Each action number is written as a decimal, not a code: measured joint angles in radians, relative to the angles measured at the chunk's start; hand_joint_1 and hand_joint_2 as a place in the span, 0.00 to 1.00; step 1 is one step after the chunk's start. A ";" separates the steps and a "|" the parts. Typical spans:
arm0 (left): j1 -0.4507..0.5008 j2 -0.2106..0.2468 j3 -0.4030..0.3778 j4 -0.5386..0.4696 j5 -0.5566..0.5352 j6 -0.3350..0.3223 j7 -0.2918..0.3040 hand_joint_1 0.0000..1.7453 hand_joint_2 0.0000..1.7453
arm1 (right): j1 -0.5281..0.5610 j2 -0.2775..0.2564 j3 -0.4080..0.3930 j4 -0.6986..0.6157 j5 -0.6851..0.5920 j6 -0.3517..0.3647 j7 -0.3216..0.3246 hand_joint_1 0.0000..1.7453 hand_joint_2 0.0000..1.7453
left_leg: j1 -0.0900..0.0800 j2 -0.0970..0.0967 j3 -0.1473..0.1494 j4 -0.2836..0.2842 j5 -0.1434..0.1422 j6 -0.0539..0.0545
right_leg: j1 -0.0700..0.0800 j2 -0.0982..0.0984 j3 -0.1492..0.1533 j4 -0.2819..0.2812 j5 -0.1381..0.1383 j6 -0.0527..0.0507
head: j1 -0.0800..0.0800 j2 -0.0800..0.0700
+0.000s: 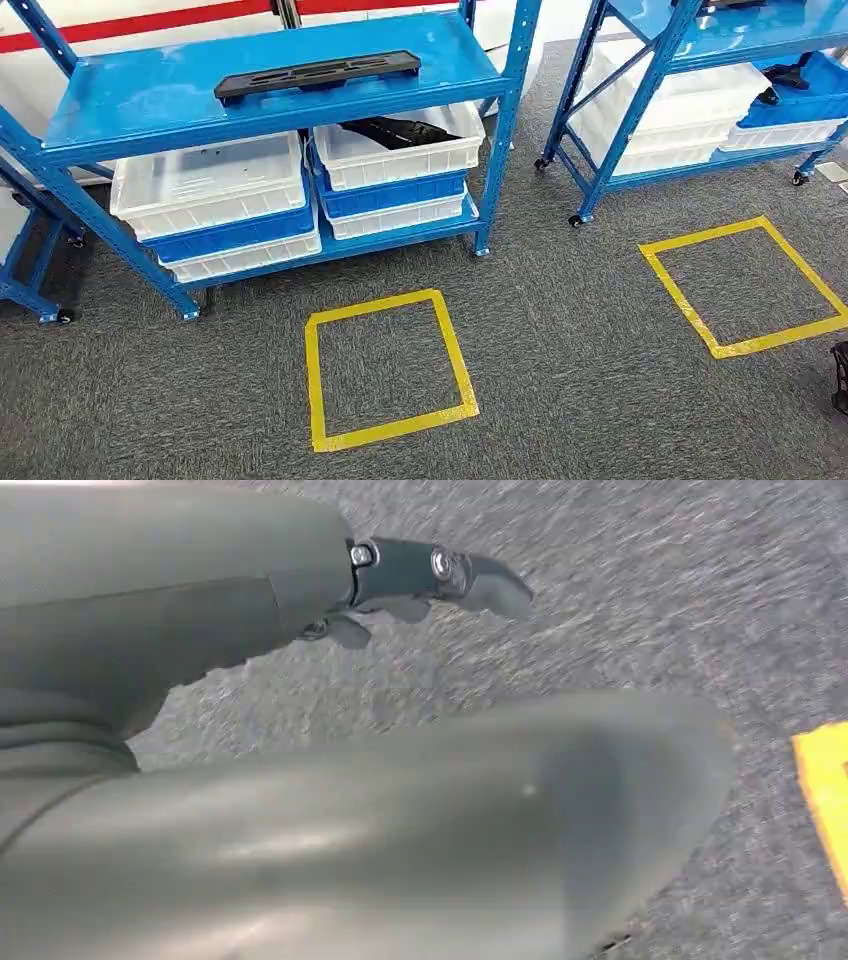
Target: Take the parts from the cabinet and place them on the table.
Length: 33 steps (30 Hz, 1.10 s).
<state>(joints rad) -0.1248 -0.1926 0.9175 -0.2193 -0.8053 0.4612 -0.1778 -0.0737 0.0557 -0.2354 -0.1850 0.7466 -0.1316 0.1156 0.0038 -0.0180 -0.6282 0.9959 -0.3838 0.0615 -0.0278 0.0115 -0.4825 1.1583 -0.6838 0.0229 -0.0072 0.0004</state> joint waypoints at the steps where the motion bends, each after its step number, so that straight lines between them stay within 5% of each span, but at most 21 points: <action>1: 0.000 -0.001 0.000 0.000 0.000 0.000 0.000 0.00 0.00 | 0.000 0.000 0.000 0.000 0.001 0.000 0.000 0.00 0.00 | -0.002 -0.002 0.001 0.001 -0.006 0.004 | 0.000 0.000 -0.057 0.080 -0.025 -0.002 | -0.002 0.000; 3: 0.001 -0.004 0.000 0.001 0.000 0.000 0.001 0.00 0.00 | 0.005 -0.002 0.000 0.000 0.004 0.000 0.000 0.00 0.00 | -0.004 -0.014 0.002 0.002 -0.011 0.002 | 0.000 0.000 -0.115 0.127 -0.014 0.012 | -0.002 0.000; 4: 0.003 -0.005 0.000 0.001 0.000 0.000 0.001 0.00 0.00 | 0.009 -0.003 0.000 0.000 0.009 0.000 0.001 0.00 0.00 | -0.004 -0.025 0.004 0.002 -0.013 -0.001 | 0.000 0.000 -0.110 0.077 0.027 0.027 | 0.001 0.000; 6: 0.004 -0.008 0.001 0.002 0.000 0.000 0.002 0.00 0.00 | 0.011 -0.006 0.000 0.000 0.012 0.000 0.004 0.00 0.00 | -0.003 -0.042 0.012 0.003 -0.018 -0.008 | -0.003 0.007 -0.051 -0.095 0.125 0.050 | 0.000 0.000; 7: 0.004 -0.008 0.001 0.002 0.000 0.000 0.002 0.00 0.00 | 0.012 -0.006 0.000 0.001 0.012 0.000 0.004 0.00 0.00 | -0.004 -0.048 0.012 0.006 -0.020 -0.014 | -0.006 0.023 -0.037 -0.137 0.157 0.047 | 0.000 0.000; 9: 0.003 -0.008 0.001 0.002 0.000 0.000 0.002 0.00 0.00 | 0.007 -0.005 0.000 0.002 0.012 0.001 0.006 0.00 0.00 | -0.012 -0.057 0.011 0.013 -0.032 -0.025 | -0.002 0.016 -0.037 -0.149 0.164 0.016 | -0.003 0.000; 11: 0.006 -0.008 0.001 0.002 0.000 0.000 0.002 0.00 0.00 | 0.002 -0.005 0.000 0.001 0.013 0.003 0.007 0.00 0.00 | -0.007 -0.066 0.014 0.010 -0.032 -0.032 | 0.004 0.008 -0.032 -0.148 0.164 -0.001 | -0.003 0.000; 12: 0.007 -0.007 0.002 0.002 0.000 0.000 0.002 0.00 0.00 | 0.003 -0.002 0.000 0.002 0.015 0.005 0.007 0.00 0.00 | -0.002 -0.062 0.013 0.018 -0.034 -0.034 | -0.011 -0.001 -0.028 -0.152 0.169 -0.010 | -0.004 0.000; 13: 0.008 -0.008 0.003 0.002 0.000 0.000 0.002 0.00 0.00 | 0.003 -0.004 0.000 0.001 0.016 0.007 0.007 0.00 0.00 | -0.004 -0.028 0.005 0.043 -0.056 -0.040 | -0.007 -0.005 -0.021 -0.153 0.170 -0.014 | -0.006 0.000; 16: 0.005 -0.008 0.003 0.002 0.000 0.000 0.001 0.00 0.00 | 0.007 -0.003 0.000 0.002 0.018 0.012 0.007 0.00 0.00 | 0.005 0.012 -0.093 0.256 -0.177 -0.058 | -0.002 -0.027 -0.021 -0.152 0.170 -0.019 | -0.011 0.000; 18: 0.007 -0.008 0.004 0.002 0.000 0.000 0.002 0.00 0.00 | 0.008 -0.003 0.000 0.002 0.018 0.011 0.008 0.00 0.00 | 0.008 0.016 -0.131 0.332 -0.191 -0.061 | 0.000 -0.045 -0.021 -0.151 0.167 -0.020 | -0.011 0.000; 19: 0.007 -0.008 0.005 0.002 0.001 0.000 0.002 0.00 0.00 | 0.008 -0.003 0.000 0.002 0.018 0.011 0.009 0.00 0.00 | 0.008 0.016 -0.113 0.295 -0.162 -0.058 | 0.000 -0.053 -0.019 -0.151 0.165 -0.021 | -0.011 0.000; 21: 0.007 -0.008 0.009 0.002 0.000 0.000 0.001 0.00 0.00 | 0.004 -0.003 0.000 0.001 0.018 0.011 0.009 0.00 0.00 | 0.006 0.031 -0.022 0.122 -0.077 -0.044 | 0.002 -0.067 -0.013 -0.152 0.161 -0.020 | -0.012 0.000; 22: 0.005 -0.008 0.010 0.002 0.000 0.000 0.000 0.00 0.00 | 0.004 -0.001 0.000 0.002 0.019 0.011 0.009 0.00 0.00 | -0.002 0.071 0.025 0.035 -0.050 -0.030 | 0.003 -0.072 -0.009 -0.153 0.158 -0.018 | -0.011 0.000; 23: 0.002 -0.008 0.010 0.002 0.000 0.000 0.000 0.00 0.00 | 0.004 0.002 0.000 0.002 0.021 0.011 0.009 0.00 0.00 | -0.009 0.091 0.027 0.031 -0.063 -0.023 | 0.011 -0.080 -0.007 -0.154 0.153 -0.011 | -0.007 0.000; 27: 0.001 -0.008 0.013 0.002 0.001 0.000 -0.001 0.00 0.00 | -0.001 0.004 0.000 0.001 0.025 0.013 0.009 0.00 0.00 | -0.020 0.052 0.034 0.009 -0.059 -0.005 | 0.012 -0.112 0.013 -0.175 0.150 0.011 | -0.013 0.000; 28: 0.002 -0.010 0.013 0.002 0.002 0.000 -0.002 0.00 0.00 | 0.000 0.003 0.000 0.000 0.027 0.013 0.010 0.00 0.00 | -0.004 0.043 0.052 -0.012 -0.046 -0.002 | 0.013 -0.086 0.008 -0.158 0.139 0.012 | -0.010 0.000; 30: -0.001 -0.010 0.014 0.002 0.003 0.000 -0.003 0.00 0.00 | 0.001 0.002 0.000 0.000 0.027 0.013 0.010 0.00 0.00 | -0.004 0.025 0.056 -0.018 -0.045 0.005 | 0.011 -0.028 -0.053 -0.040 0.088 0.001 | -0.004 0.000; 32: -0.003 -0.012 0.014 0.002 0.003 0.000 -0.003 0.00 0.00 | 0.003 0.001 0.000 0.000 0.028 0.013 0.010 0.00 0.00 | -0.007 -0.002 0.056 -0.017 -0.047 0.007 | 0.011 -0.019 -0.145 0.117 0.036 -0.002 | -0.005 0.000; 33: -0.002 -0.012 0.014 0.002 0.004 -0.001 -0.003 0.00 0.00 | 0.004 0.000 0.000 0.000 0.029 0.013 0.010 0.00 0.00 | -0.007 -0.016 0.057 -0.017 -0.048 0.007 | 0.011 -0.018 -0.171 0.149 0.038 0.005 | -0.002 0.000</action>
<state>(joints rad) -0.1268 -0.2045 0.9316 -0.2178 -0.8015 0.4604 -0.1808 -0.0699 0.0553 -0.2350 -0.1850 0.7755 -0.1183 0.1255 -0.0030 -0.0343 -0.5715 0.9787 -0.4320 0.0681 -0.0164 -0.0063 -0.6538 1.3076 -0.6457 0.0277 -0.0095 0.0004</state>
